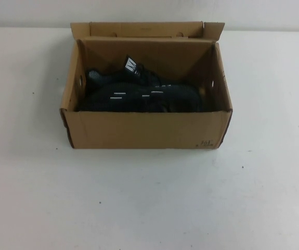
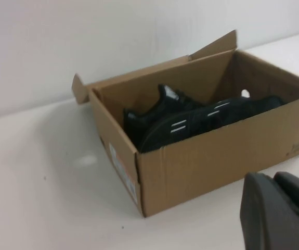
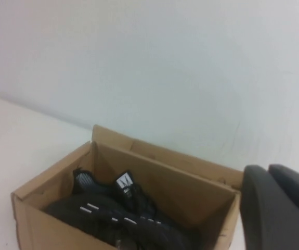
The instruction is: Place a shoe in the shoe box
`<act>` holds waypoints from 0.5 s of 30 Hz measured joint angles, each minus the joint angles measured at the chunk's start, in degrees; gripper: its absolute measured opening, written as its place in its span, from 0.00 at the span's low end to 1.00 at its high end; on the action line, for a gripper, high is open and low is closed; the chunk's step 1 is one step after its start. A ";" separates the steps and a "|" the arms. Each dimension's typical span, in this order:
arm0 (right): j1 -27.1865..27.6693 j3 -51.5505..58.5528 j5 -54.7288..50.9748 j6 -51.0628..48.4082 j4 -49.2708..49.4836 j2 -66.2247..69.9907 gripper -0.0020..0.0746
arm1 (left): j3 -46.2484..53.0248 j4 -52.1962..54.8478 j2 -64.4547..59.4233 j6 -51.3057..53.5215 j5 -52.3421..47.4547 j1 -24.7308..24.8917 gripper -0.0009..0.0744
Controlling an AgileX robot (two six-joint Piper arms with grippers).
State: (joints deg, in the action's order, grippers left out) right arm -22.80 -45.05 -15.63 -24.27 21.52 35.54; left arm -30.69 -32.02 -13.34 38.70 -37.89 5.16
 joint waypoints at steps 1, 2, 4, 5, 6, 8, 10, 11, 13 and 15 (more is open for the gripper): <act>0.00 2.74 1.14 0.00 0.00 -3.02 0.01 | 1.67 -0.17 0.00 -0.65 1.62 0.00 0.01; 0.00 4.87 2.06 0.00 0.00 -5.89 0.01 | 3.20 -0.47 0.00 -0.89 2.95 0.00 0.01; 0.00 10.21 3.72 0.00 0.00 -10.80 0.01 | 5.71 -1.05 0.00 -0.96 5.92 0.00 0.01; 0.00 12.30 4.01 0.00 0.00 -12.44 0.01 | 6.43 -1.14 0.00 -0.65 6.72 0.00 0.01; 0.00 14.87 4.39 0.00 0.00 -14.28 0.01 | 7.03 -1.14 -0.12 -0.08 7.32 0.00 0.01; 0.00 19.63 4.65 0.00 0.00 -16.95 0.01 | 7.43 -1.27 -0.59 0.97 7.74 0.00 0.01; 0.00 23.74 4.84 0.00 0.00 -19.13 0.01 | 7.58 -1.27 -0.84 1.52 8.01 0.00 0.01; 0.00 25.15 4.84 0.00 0.00 -19.93 0.00 | 7.58 -1.41 -0.84 1.78 8.11 0.00 0.01; 0.00 28.03 4.84 0.00 0.00 -20.96 0.00 | 7.58 -1.63 -0.84 1.95 8.11 0.00 0.01; 0.00 29.82 4.99 0.00 0.00 -21.29 0.00 | 7.58 -1.63 -0.84 1.92 8.33 0.00 0.01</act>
State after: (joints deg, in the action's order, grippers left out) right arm -22.80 -15.22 -10.63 -24.27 21.52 14.25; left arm -23.11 -33.65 -14.18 40.62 -29.56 5.16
